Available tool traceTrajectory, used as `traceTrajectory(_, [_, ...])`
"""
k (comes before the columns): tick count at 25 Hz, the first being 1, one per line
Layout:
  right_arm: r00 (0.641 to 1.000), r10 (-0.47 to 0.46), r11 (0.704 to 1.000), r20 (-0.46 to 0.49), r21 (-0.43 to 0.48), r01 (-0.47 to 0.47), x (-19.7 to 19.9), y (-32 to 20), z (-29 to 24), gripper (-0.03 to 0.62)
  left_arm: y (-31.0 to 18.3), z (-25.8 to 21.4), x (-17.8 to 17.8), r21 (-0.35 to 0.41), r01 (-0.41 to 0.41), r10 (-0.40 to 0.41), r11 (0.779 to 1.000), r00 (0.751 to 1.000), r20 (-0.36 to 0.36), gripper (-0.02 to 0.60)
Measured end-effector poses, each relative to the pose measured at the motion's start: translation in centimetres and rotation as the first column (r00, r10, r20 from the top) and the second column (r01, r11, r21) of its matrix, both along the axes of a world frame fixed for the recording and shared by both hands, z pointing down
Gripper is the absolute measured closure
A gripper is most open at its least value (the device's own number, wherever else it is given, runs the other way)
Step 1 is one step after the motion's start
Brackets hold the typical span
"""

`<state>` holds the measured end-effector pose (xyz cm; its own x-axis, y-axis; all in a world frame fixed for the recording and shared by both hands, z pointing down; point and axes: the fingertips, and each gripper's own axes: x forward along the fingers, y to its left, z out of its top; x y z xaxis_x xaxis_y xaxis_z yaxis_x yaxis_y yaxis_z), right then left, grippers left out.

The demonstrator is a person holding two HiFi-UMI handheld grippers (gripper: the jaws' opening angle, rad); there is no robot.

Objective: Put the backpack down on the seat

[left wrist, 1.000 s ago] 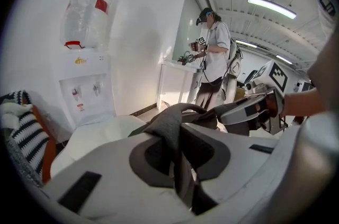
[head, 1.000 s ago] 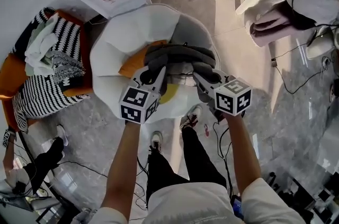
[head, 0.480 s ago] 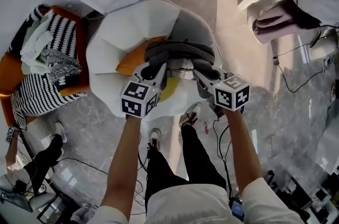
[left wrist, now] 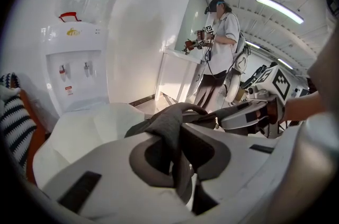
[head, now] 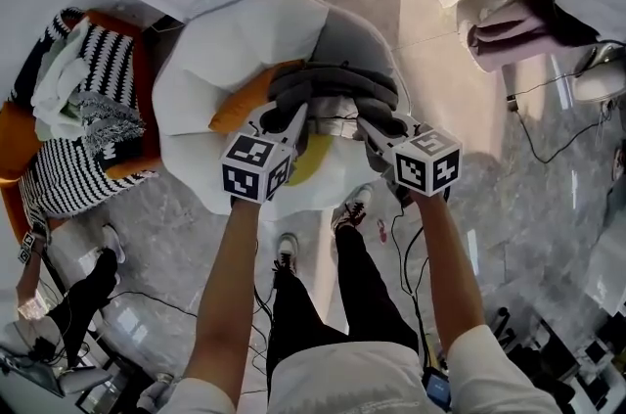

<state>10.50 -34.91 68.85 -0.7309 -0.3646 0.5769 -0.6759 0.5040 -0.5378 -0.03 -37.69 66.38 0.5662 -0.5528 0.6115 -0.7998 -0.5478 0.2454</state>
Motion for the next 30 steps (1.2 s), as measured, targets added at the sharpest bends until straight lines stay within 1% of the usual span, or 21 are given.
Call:
traceTrajectory(13, [1.000, -0.006, 1.000, -0.007, 0.013, 0.006, 0.5, -2.1, 1.2, 0.560, -2.6, 1.2, 0.7, 0.017, 0.015, -0.015, 1.000, 1.000, -0.004, 0.529])
traceTrajectory(18, [1.000, -0.021, 0.999, -0.004, 0.032, 0.021, 0.0, -3.5, 1.6, 0.560, -3.6, 2.1, 0.2, 0.015, 0.048, -0.048, 0.999, 0.999, 0.005, 0.528])
traceTrajectory(25, [0.999, -0.042, 0.998, 0.001, 0.051, 0.042, -0.3, -5.1, 2.1, 0.560, -4.9, 2.9, -0.1, 0.011, 0.066, -0.066, 0.998, 0.998, 0.014, 0.528])
traceTrajectory(30, [0.999, -0.046, 0.998, 0.010, 0.037, 0.046, -0.3, -5.9, 2.8, 0.560, -5.7, 3.5, 0.1, -0.001, 0.089, -0.089, 0.996, 0.996, -0.001, 0.528])
